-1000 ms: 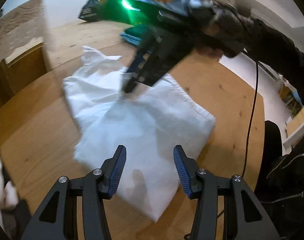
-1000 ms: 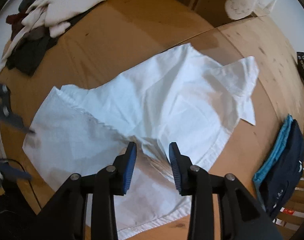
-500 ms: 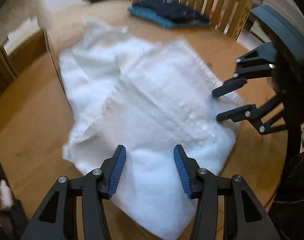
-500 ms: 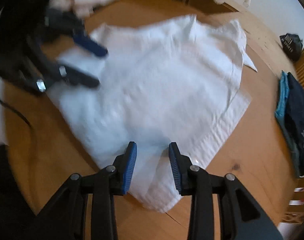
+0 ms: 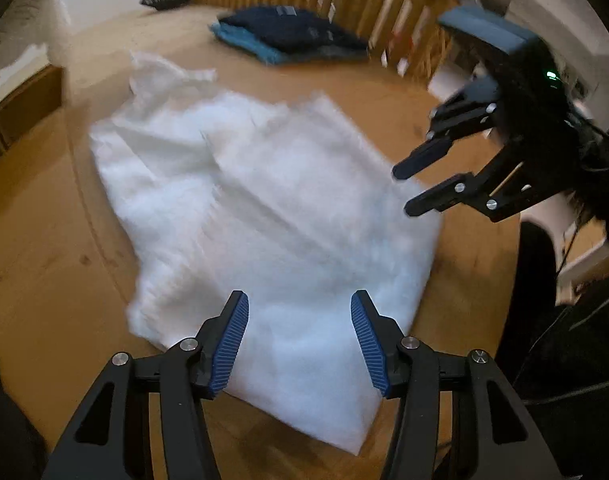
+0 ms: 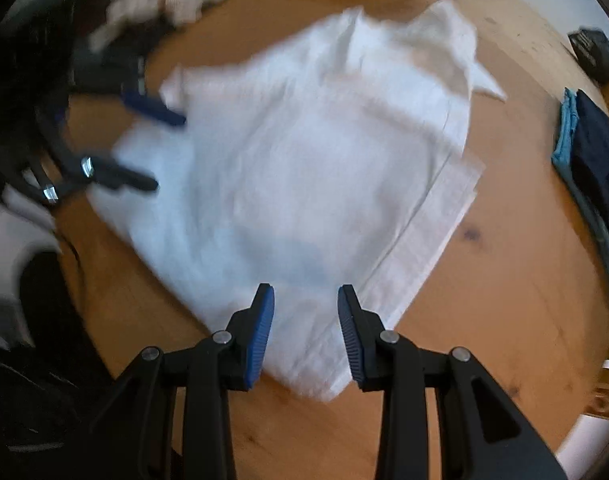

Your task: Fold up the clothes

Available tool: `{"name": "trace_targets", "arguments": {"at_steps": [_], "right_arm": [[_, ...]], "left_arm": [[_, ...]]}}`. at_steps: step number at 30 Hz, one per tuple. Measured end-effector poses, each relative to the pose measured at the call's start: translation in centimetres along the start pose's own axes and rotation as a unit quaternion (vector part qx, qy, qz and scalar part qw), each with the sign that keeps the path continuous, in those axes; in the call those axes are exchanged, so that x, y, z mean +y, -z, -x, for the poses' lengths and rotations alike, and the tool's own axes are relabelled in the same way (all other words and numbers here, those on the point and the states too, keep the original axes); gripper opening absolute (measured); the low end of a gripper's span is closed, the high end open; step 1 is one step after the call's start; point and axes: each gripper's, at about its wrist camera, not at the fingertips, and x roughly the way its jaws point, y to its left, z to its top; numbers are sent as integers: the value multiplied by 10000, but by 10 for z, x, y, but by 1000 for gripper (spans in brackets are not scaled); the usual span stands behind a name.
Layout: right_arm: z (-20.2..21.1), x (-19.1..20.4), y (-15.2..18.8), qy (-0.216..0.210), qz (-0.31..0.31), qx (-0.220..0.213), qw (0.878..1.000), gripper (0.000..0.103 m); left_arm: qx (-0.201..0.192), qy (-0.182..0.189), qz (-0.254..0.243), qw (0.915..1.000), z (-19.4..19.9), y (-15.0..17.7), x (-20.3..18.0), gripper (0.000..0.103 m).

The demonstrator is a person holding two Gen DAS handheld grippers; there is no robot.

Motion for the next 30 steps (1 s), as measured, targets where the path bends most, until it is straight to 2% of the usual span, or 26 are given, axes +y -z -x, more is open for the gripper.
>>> {"name": "trace_targets", "arguments": {"at_steps": [3,7,13,15,18,22,26,28,30], "right_arm": [[-23,-17,-21,37,-172,163,9997,33],[-40,-64,-51,-483,-873,188,9948,32],[-42,-98,-125,366,-805,-906,9920,31],[-68,-107,-151,252,-837,-774,9932,5],[-98,-123,-169,463,-897,-690,9925,5],[-96,-142,-187,726,-1118,-1094,9850,5],[-96,-184,-193,1164,-1759,-914,9732,5],[-97,-198,-194,1131,-1923,-908,9706,5],[-83,-194,-190,999,-1937,-1203,9685,5]], "left_arm": [[-123,-87,230,9996,14,-28,42,51],[429,-441,193,9979,-30,-28,51,51],[114,-663,41,9977,-35,-21,38,57],[185,-831,-75,9963,-44,-19,34,58],[304,-1056,-366,9933,-50,-21,26,60],[388,-943,-411,9939,-52,-20,30,61],[372,-929,-497,9937,-54,-20,31,62],[360,-940,-538,9935,-54,-18,30,62],[332,-929,-545,9936,-53,-17,30,63]]}}
